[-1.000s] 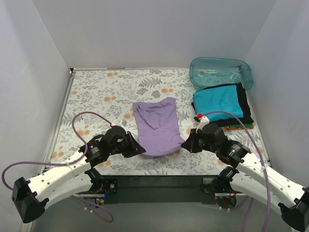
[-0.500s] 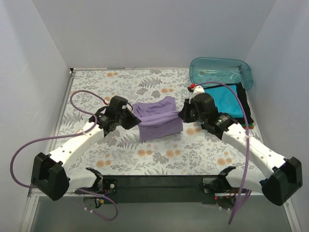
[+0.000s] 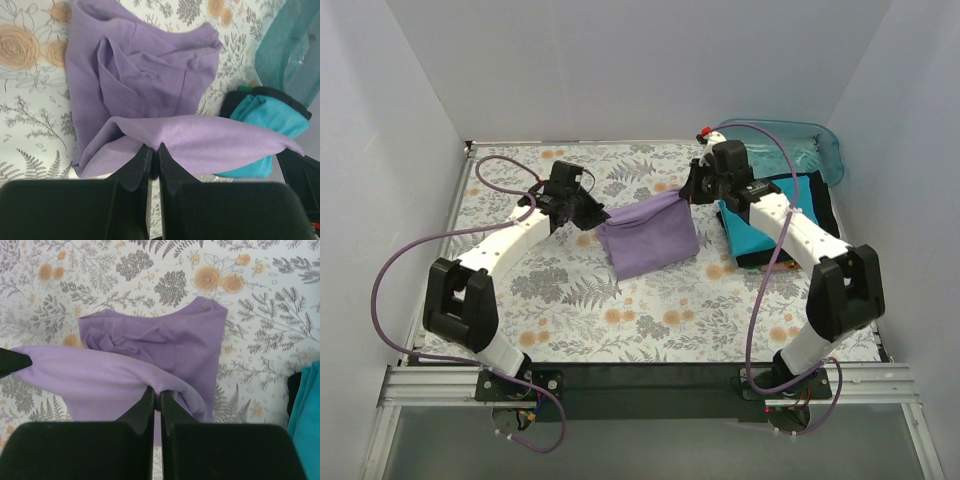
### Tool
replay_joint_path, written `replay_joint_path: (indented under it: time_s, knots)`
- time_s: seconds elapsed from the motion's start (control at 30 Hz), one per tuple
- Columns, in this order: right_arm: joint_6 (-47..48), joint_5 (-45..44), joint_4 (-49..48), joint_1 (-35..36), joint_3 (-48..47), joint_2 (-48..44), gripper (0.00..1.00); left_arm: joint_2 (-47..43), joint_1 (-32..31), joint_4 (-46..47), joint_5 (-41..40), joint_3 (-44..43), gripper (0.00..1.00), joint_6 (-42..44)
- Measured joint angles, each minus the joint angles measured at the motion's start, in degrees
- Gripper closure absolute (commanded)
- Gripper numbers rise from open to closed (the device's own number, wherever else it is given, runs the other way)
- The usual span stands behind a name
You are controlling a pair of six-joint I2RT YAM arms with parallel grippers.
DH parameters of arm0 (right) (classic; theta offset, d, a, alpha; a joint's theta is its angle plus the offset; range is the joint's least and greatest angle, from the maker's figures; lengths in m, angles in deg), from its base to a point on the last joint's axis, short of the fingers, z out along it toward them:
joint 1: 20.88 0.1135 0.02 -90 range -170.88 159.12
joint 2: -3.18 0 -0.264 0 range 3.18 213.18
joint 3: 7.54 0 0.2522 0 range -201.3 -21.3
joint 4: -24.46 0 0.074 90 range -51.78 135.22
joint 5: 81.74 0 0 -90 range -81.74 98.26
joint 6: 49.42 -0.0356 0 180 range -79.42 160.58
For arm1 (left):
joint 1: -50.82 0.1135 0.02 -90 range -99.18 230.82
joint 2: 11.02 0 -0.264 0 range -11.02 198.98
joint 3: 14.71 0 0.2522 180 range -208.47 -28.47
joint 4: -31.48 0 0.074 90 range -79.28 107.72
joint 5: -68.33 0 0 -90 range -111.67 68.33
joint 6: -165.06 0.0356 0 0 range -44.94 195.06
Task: Fold and stack the t-shirts
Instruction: Fold the tshirt
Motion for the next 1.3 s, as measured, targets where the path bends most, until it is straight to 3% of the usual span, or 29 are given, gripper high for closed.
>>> replay_joint_path:
  time_s: [0.27,0.3,0.33,0.37,0.4,0.43,0.47,0.6,0.73,0.97,1.13,1.3]
  knots:
    - [0.9,7.6,-1.4,-3.3,-12.2,17.1,0.99,12.1,4.1,1.3,0.9,-6.3,1.0,1.0]
    - [0.9,8.7,-1.6,-3.6,-13.7,19.5,0.99,13.9,4.7,1.3,1.2,-7.1,0.96,1.2]
    - [1.0,9.9,-1.7,-3.8,-15.1,22.1,0.93,15.8,5.3,1.2,1.6,-8.1,0.7,1.3]
    - [1.0,11.2,-1.8,-4.0,-16.4,24.3,0.59,17.6,5.9,1.2,2.0,-9.0,0.59,1.9]
    - [0.9,12.1,-1.8,-4.3,-17.5,26.3,0.39,19.2,6.5,1.0,2.2,-9.8,0.49,2.1]
    - [0.8,12.5,-1.8,-4.4,-18.2,27.9,0.12,20.6,7.1,0.8,2.2,-10.5,0.04,2.3]
    - [0.9,13.1,-1.8,-4.7,-19.1,29.5,0.02,21.9,7.8,0.5,2.1,-11.3,0.02,2.7]
    - [2.4,15.0,-0.8,-5.2,-19.8,31.5,0.02,26.3,10.5,-2.0,3.1,-17.1,0.02,4.1]
    - [3.5,15.7,-1.4,-5.5,-16.8,27.4,0.02,24.3,11.7,-1.0,4.5,-17.4,0.02,5.1]
    - [7.8,15.7,-1.7,-5.4,-6.1,15.1,0.02,12.1,5.9,2.1,6.1,-4.6,0.02,6.1]
    - [10.6,14.5,-1.8,-4.6,-3.5,16.8,0.02,6.3,2.1,4.1,7.4,1.9,0.02,6.8]
    - [12.0,10.5,-1.0,-3.8,-3.5,21.3,0.04,-6.7,2.4,2.8,4.8,13.1,0.02,7.0]
